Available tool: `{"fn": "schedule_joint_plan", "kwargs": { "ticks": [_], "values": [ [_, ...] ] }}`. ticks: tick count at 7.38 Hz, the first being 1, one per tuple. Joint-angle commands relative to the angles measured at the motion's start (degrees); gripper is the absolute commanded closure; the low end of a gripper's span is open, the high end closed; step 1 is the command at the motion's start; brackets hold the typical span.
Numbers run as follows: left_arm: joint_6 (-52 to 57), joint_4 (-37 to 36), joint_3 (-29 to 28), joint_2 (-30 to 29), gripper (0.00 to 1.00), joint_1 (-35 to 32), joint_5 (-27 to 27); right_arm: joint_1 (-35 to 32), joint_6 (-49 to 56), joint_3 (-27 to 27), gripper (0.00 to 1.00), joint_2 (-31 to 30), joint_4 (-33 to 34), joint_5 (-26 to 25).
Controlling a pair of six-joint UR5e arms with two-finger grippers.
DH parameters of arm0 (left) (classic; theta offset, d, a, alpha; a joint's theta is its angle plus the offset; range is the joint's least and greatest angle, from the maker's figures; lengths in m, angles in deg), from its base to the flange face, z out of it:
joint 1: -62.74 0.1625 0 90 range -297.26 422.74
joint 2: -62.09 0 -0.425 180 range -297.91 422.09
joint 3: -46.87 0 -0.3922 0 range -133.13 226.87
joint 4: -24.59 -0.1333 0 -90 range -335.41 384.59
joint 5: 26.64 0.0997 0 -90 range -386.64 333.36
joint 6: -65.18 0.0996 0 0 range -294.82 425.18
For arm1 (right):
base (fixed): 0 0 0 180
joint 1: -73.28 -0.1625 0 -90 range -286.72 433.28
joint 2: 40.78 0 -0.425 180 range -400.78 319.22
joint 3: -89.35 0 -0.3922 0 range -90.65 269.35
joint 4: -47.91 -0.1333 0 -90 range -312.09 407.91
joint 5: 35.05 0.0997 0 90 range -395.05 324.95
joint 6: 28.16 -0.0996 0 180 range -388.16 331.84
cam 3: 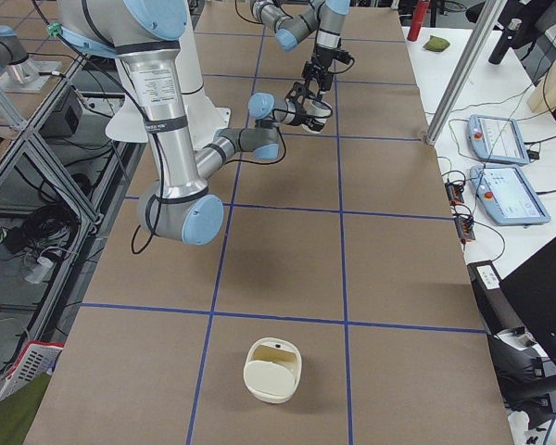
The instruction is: Left arm hands cup to right arm to dump lemon
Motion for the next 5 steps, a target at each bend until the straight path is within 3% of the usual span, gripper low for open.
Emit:
{"fn": "schedule_joint_plan", "kwargs": {
  "ticks": [1, 5],
  "values": [
    [0.01, -0.08, 0.12, 0.28, 0.0, -1.85, 0.12, -7.06, -0.62, -1.37, 0.42, -6.17, 0.01, -0.27],
    [0.01, -0.08, 0.65, 0.28, 0.0, -3.09, 0.21, -21.03, -1.6, -8.75, 0.4, -24.97, -1.39, 1.21]
  ]
}}
